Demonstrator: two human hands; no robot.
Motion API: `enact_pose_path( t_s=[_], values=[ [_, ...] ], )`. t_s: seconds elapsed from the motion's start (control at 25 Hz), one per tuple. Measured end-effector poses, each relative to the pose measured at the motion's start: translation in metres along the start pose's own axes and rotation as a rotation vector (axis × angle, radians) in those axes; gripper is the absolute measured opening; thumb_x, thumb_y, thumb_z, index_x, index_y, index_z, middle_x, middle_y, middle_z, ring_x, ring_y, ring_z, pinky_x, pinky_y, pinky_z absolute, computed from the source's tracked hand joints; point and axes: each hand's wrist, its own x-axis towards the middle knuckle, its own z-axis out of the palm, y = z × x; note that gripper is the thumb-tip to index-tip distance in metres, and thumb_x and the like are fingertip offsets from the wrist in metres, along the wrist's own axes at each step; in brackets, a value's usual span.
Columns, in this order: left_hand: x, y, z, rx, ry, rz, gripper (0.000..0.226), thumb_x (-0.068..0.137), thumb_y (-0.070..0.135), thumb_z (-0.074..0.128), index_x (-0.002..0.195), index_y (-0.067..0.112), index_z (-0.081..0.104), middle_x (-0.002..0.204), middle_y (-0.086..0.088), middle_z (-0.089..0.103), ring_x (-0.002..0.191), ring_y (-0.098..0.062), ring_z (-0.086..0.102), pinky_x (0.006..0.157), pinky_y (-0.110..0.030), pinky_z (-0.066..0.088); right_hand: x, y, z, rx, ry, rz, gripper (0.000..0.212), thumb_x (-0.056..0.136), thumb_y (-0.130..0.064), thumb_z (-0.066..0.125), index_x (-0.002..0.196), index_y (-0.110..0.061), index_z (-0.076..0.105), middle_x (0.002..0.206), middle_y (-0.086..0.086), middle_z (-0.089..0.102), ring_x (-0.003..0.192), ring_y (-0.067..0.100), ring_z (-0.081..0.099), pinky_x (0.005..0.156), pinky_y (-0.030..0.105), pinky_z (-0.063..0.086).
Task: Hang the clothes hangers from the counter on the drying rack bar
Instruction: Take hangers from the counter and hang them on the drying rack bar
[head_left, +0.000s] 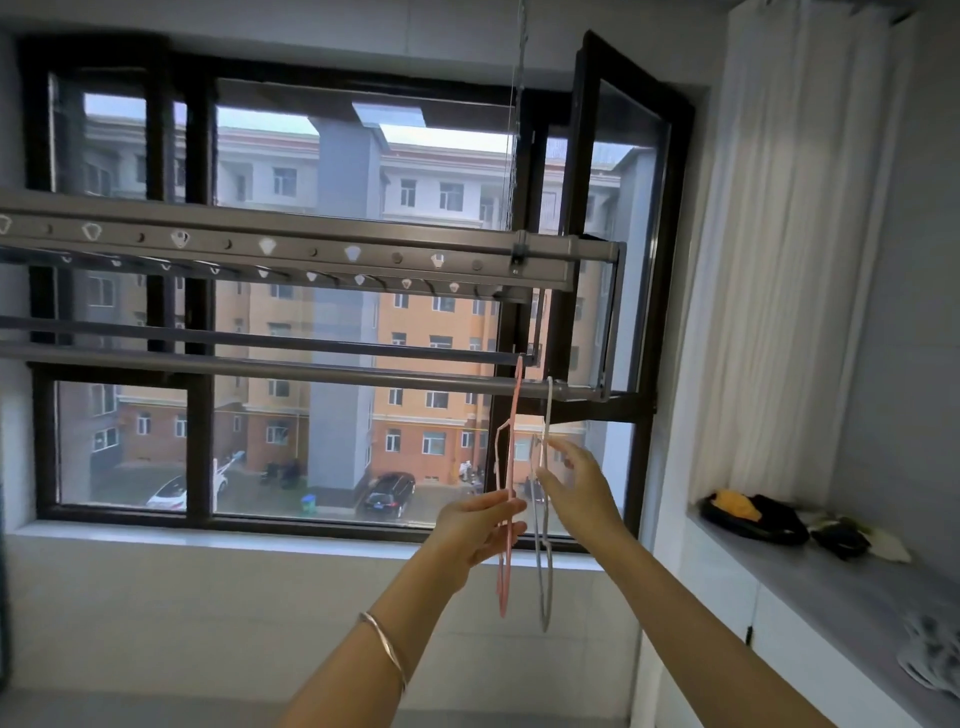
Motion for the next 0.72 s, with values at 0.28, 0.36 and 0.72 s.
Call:
enact_pose_path(
  t_s=[0.28, 0.36, 0.72],
  values=[
    [-0.006, -0.018, 0.013, 0.133, -0.016, -0.007, 0.026, 0.088, 0.016, 0.063, 0.113, 0.01, 0.066, 0.105, -0.008, 0.07, 0.092, -0.019, 0.067, 0.071, -0.023, 0.055, -0.029, 0.025, 0.002, 0.078, -0.195, 0.146, 0.039, 0.1, -0.016, 0.036, 0.138, -0.019, 0.04, 0.15, 0.006, 0.032, 0.136, 0.028, 0.033, 0.109, 0.039, 0.031],
    [-0.008, -0.017, 0.016, 0.178, 0.002, 0.015, 0.026, 0.089, 0.015, 0.062, 0.114, 0.009, 0.065, 0.107, -0.009, 0.068, 0.091, -0.019, 0.065, 0.069, -0.022, 0.054, -0.031, 0.029, 0.003, 0.071, -0.203, 0.131, 0.038, 0.1, -0.016, 0.035, 0.138, -0.018, 0.042, 0.149, 0.005, 0.035, 0.137, 0.026, 0.033, 0.11, 0.038, 0.03],
    [-0.011, -0.007, 0.066, 0.748, 0.31, 0.549, 0.061, 0.083, 0.034, 0.068, 0.137, 0.022, 0.042, 0.141, -0.001, 0.044, 0.13, -0.02, 0.039, 0.104, -0.033, 0.036, -0.044, 0.082, -0.063, 0.107, -0.089, 0.165, 0.036, 0.097, -0.025, 0.045, 0.132, -0.023, 0.049, 0.144, -0.001, 0.041, 0.131, 0.02, 0.041, 0.11, 0.042, 0.035]
  ],
)
